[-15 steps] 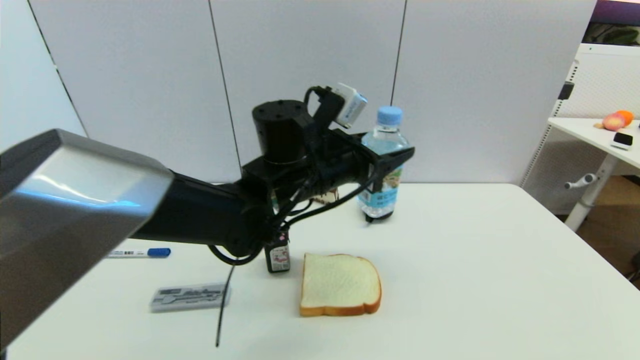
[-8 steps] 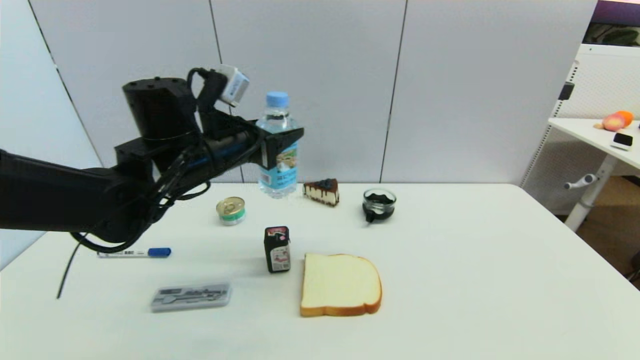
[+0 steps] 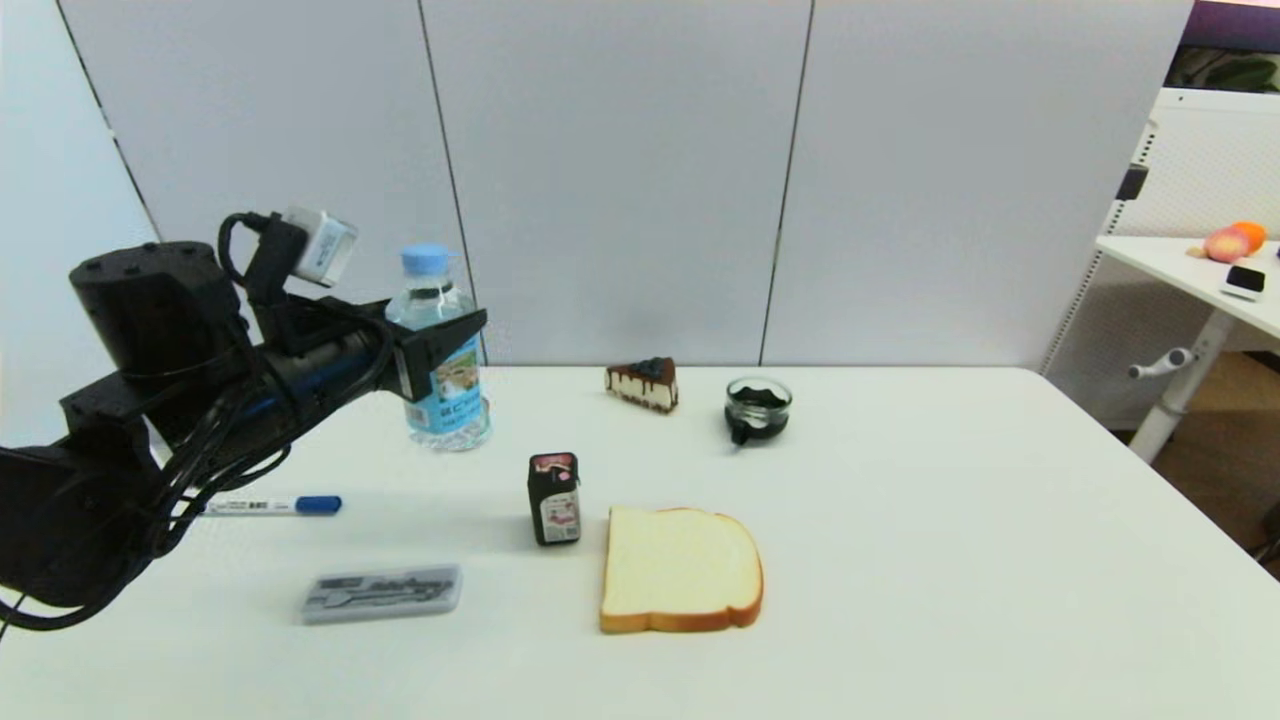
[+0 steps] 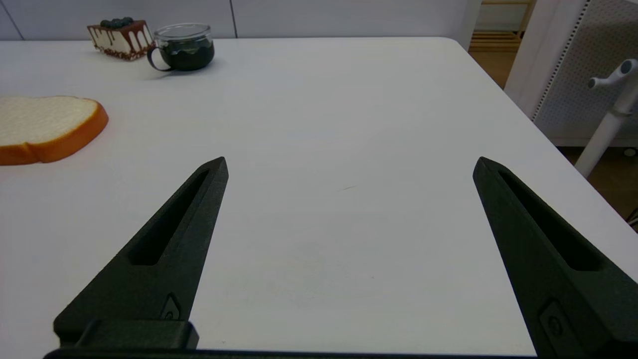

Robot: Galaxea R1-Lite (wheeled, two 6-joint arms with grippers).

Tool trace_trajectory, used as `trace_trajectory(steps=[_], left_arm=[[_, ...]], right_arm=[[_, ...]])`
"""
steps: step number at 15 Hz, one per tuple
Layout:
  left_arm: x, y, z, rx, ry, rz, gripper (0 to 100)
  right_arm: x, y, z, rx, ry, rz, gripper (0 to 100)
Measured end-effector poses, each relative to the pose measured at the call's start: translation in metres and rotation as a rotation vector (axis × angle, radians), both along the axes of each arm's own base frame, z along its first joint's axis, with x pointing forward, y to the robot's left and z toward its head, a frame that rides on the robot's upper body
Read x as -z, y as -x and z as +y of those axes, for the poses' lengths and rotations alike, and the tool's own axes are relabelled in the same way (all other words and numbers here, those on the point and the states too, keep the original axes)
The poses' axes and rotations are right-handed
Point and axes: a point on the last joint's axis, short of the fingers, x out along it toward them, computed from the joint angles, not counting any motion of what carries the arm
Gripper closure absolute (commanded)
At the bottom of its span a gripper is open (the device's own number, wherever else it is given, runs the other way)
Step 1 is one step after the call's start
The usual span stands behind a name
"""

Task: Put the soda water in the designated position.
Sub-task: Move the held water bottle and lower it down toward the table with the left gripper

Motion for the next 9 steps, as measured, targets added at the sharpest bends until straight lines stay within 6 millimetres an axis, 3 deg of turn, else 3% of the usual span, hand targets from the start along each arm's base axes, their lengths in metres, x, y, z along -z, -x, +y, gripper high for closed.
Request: trace_trajectory(steps=[9], left_arm=[[0.049,0.009,0.007,-0.015,0.009,0.047,100]], right_arm=[[0.000,0.000,0.000,-0.001,0.000,0.000,0]])
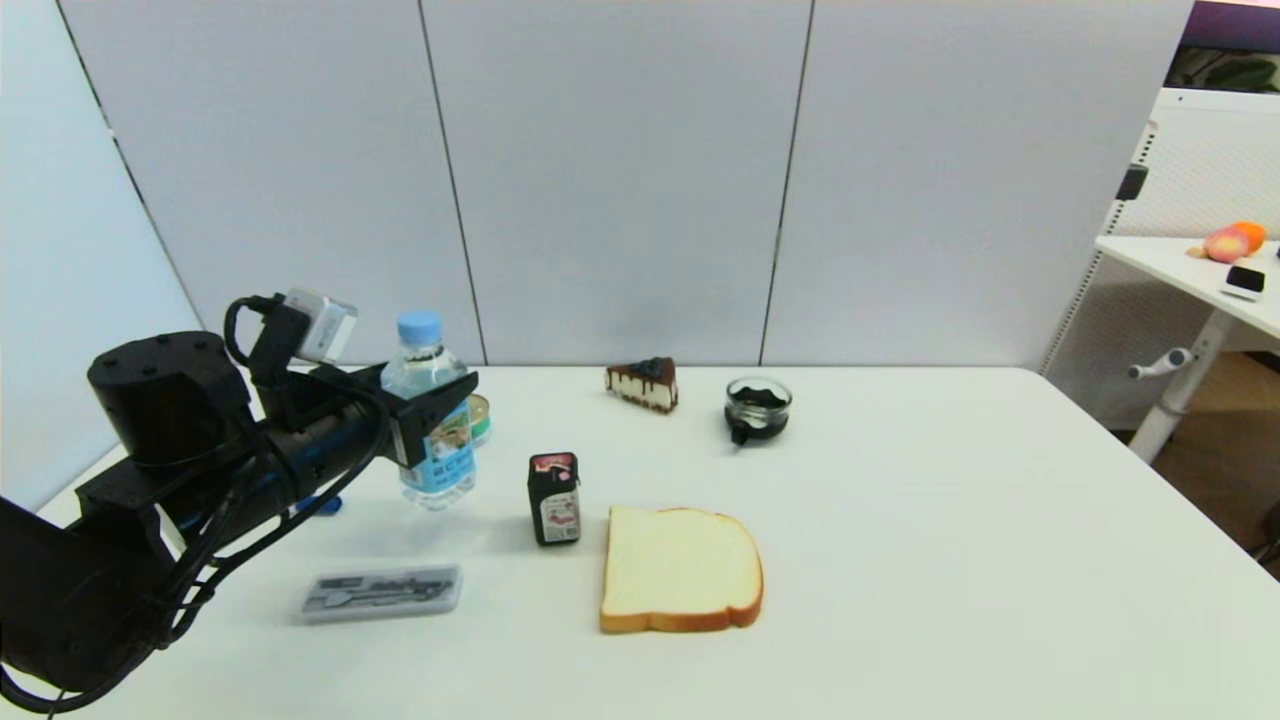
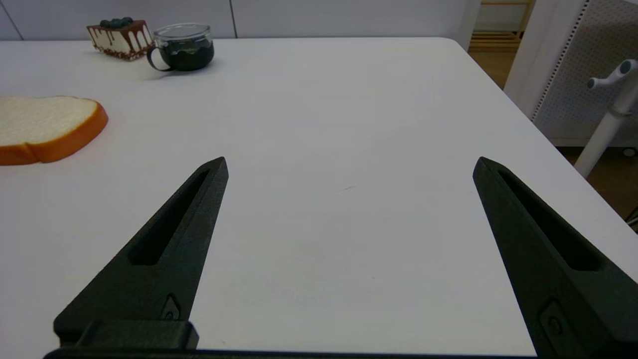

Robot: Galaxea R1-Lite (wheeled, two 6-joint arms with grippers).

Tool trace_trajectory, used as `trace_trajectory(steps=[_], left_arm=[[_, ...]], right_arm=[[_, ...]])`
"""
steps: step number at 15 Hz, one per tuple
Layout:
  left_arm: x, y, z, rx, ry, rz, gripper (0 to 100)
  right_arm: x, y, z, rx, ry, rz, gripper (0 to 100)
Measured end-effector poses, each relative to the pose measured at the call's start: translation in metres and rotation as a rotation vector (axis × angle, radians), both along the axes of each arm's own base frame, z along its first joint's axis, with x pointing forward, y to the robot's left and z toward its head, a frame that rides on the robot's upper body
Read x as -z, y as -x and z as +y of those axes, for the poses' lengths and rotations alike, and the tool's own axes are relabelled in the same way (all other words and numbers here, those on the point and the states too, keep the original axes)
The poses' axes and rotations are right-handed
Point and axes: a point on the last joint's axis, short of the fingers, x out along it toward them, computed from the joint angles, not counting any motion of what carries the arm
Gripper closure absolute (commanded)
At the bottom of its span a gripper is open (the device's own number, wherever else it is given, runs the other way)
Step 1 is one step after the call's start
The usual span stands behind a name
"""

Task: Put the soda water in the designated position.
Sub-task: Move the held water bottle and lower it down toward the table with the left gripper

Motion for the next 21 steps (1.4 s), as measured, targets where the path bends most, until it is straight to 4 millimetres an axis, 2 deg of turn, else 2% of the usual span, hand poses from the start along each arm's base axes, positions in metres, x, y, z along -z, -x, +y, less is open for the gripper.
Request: trace_trajectory(steps=[8,21], left_arm=[[0.027,-0.007,-0.004,0.008,0.001,0.037,100],[0.036,-0.011,-0.006,0.010,0.019,0.017,100]], right_arm=[[0.000,0.000,0.000,0.001,0.000,0.000,0],[0.000,0.000,0.000,0.000,0.000,0.000,0]])
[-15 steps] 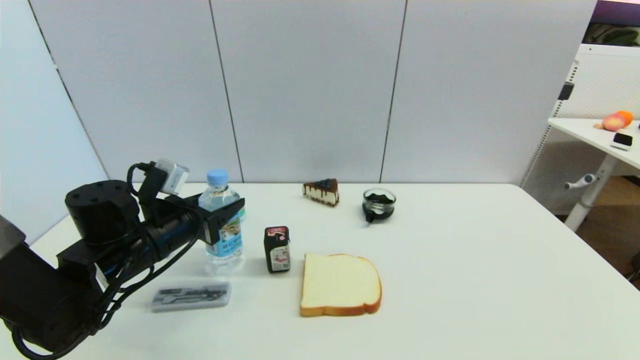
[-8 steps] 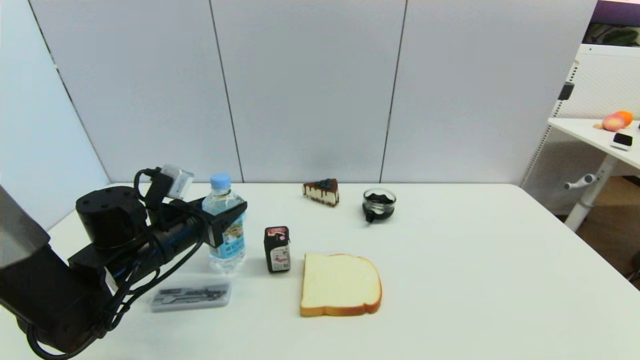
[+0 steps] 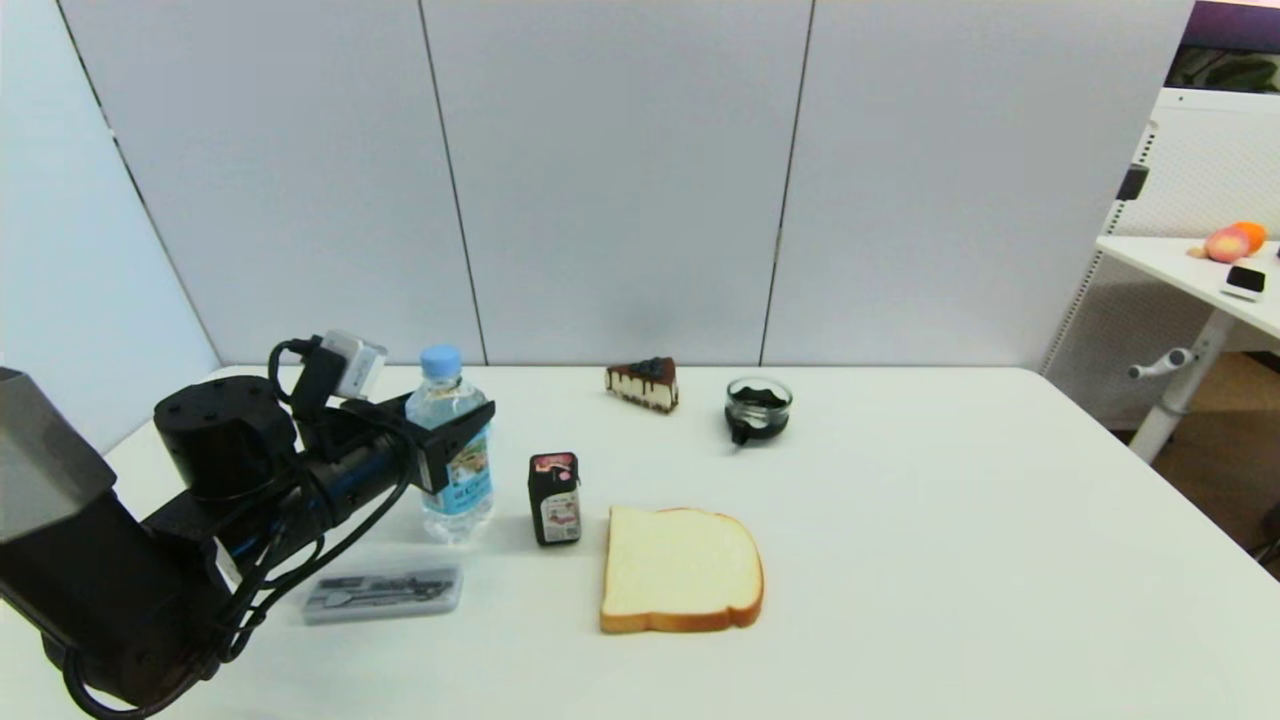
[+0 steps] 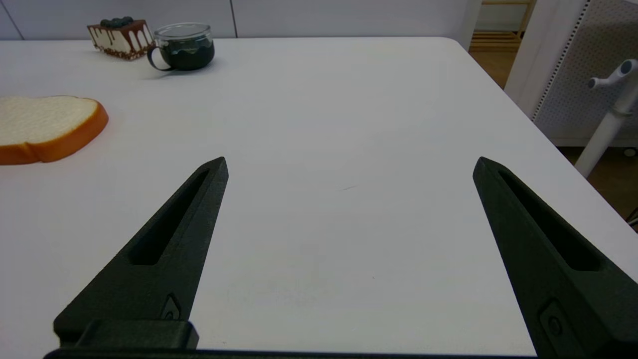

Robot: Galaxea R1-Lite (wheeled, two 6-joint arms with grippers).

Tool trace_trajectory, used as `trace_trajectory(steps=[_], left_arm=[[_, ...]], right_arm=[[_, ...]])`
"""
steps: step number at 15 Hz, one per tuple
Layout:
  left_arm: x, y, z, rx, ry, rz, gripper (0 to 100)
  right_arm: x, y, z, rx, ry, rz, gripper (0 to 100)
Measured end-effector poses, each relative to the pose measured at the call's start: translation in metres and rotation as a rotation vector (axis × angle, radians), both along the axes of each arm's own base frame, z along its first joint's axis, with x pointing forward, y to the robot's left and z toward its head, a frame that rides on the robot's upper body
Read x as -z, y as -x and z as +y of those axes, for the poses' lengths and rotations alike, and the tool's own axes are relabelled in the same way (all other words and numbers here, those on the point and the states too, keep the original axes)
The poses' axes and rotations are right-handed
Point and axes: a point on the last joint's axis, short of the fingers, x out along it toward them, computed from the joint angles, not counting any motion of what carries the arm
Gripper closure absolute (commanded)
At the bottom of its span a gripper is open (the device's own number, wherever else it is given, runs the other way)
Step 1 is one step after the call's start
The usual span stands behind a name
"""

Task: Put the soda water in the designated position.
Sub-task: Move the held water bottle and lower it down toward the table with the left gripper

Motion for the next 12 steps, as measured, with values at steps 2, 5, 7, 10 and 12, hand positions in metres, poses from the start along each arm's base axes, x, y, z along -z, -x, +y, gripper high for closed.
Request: trace_trajectory(steps=[2,5,7,10,12], left_arm=[[0.0008,-0.0008,-0.0002,0.000,0.002,-0.008,100],[0.0025,-0.0018,-0.0005,0.000,0.002,-0.009,100],[0.0037,-0.0025,-0.0007,0.000,0.002,-0.005,100],[0.0046,-0.0032,-0.0013,0.001,0.002,-0.009,100],[0.0051,-0.0037,-0.0014,0.001,0.002,-0.009,100]], right_arm=[[0.0000,0.0000,0.0000,0.000,0.000,0.000,0],[0.0000,0.0000,0.0000,0.000,0.000,0.000,0],[0.0000,0.0000,0.0000,0.000,0.000,0.000,0],[0.0000,0.0000,0.0000,0.000,0.000,0.000,0],[0.0000,0.0000,0.0000,0.000,0.000,0.000,0]])
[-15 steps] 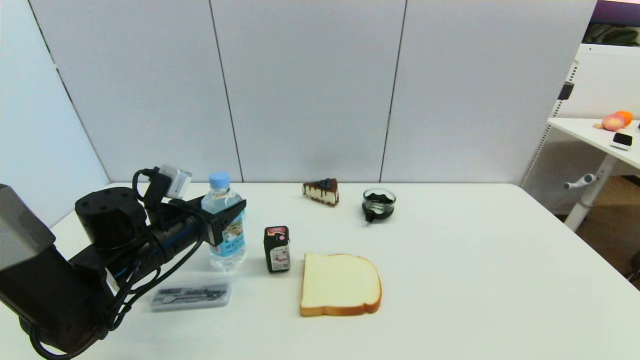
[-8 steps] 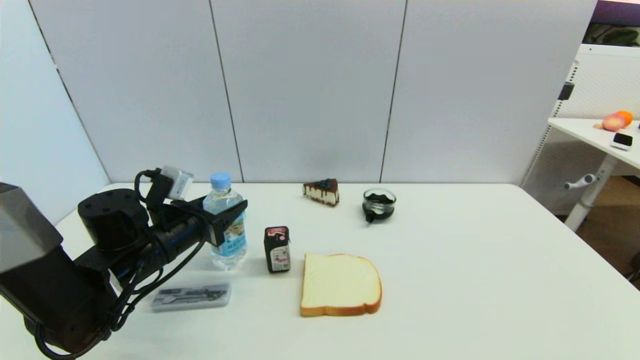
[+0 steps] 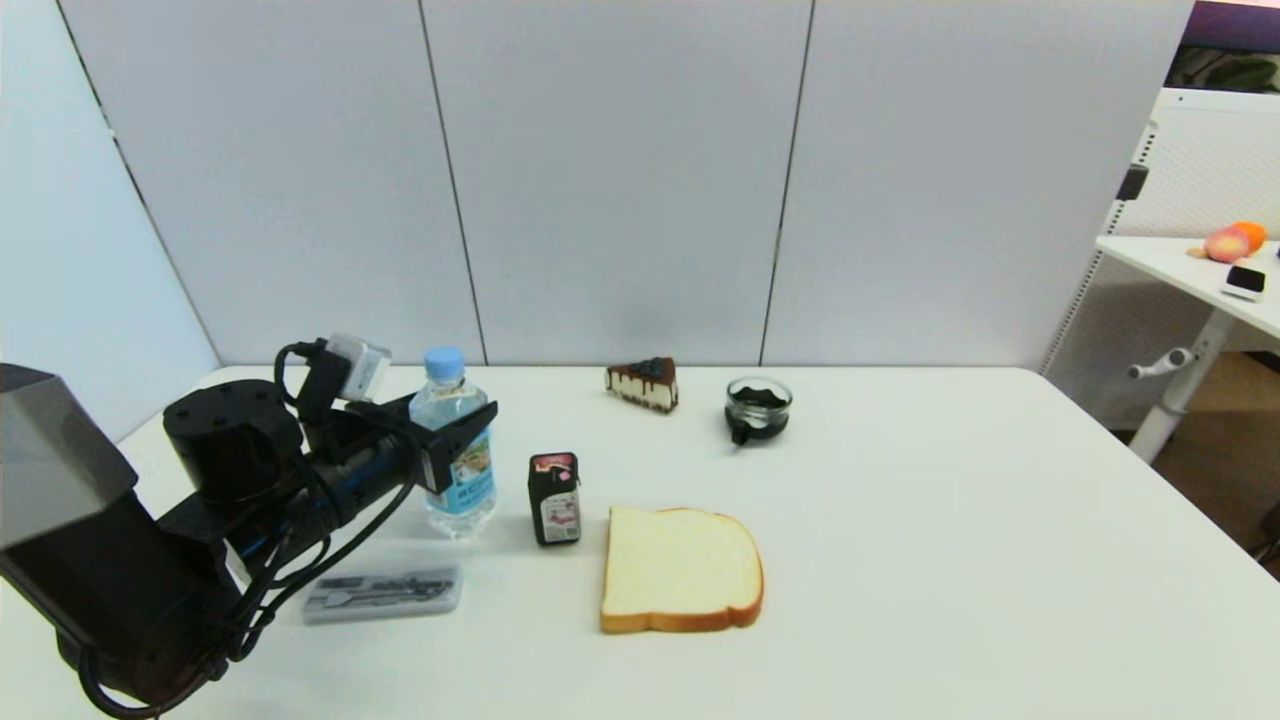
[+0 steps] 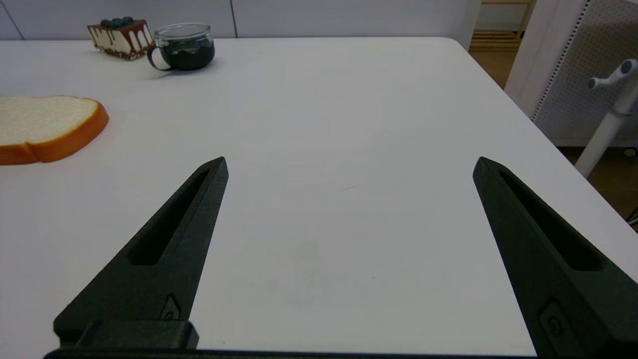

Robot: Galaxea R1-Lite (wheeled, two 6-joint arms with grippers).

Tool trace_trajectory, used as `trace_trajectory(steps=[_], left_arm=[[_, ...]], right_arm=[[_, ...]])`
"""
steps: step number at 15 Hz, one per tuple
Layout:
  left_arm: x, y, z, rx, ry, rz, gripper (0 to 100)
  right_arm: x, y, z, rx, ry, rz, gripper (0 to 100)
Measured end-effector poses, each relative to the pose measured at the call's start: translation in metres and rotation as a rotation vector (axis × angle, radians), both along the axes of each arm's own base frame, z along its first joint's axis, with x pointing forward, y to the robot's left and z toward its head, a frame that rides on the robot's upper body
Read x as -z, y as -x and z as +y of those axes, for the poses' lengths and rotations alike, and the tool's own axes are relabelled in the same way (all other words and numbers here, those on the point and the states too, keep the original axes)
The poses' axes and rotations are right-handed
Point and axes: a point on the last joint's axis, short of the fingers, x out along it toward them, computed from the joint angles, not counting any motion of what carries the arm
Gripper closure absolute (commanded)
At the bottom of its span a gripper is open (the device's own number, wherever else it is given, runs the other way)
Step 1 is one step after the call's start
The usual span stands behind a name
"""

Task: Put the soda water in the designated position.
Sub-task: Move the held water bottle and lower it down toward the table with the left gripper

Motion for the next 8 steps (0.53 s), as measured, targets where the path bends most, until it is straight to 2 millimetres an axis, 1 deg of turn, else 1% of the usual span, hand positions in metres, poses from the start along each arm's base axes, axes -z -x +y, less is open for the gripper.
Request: trace_trajectory(steps=[1,8], left_arm=[[0.0003,0.0001,0.0000,-0.001,-0.001,0.002,0],[-0.0019,0.0028,-0.0001,-0.010,0.000,-0.005,0]], right_arm=[[0.0000,0.0000,0.0000,0.000,0.000,0.000,0],[0.0000,0.0000,0.0000,0.000,0.000,0.000,0]])
